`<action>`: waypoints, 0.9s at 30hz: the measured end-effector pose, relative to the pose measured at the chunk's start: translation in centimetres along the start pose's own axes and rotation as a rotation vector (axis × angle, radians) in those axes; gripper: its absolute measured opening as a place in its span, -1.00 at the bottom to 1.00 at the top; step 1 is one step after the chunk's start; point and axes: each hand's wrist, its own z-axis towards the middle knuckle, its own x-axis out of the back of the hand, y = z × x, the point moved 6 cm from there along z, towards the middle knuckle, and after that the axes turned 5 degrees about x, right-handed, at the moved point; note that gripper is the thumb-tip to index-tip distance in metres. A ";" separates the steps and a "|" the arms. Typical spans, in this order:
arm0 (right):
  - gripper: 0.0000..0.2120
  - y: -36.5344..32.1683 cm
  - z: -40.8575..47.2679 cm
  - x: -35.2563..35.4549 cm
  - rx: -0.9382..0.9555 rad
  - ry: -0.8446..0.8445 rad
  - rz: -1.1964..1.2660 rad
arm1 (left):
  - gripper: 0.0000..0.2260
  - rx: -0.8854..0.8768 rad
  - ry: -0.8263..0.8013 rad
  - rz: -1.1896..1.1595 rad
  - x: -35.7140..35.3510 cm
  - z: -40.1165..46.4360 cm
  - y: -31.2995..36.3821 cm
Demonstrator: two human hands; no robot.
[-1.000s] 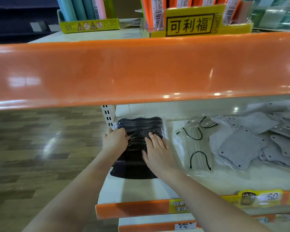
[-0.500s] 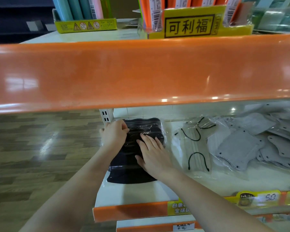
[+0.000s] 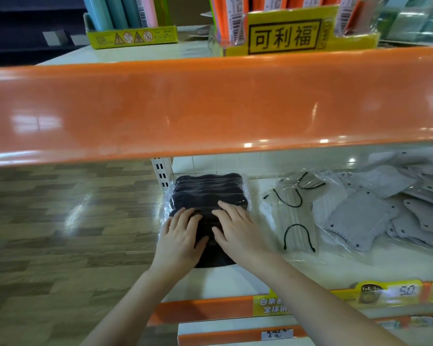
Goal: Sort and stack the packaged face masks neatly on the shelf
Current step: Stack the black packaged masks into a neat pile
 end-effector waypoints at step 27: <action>-0.63 -1.3 -4.5 -0.3 -0.084 -0.072 -0.092 | -0.54 0.004 0.007 0.154 -1.2 -0.1 1.2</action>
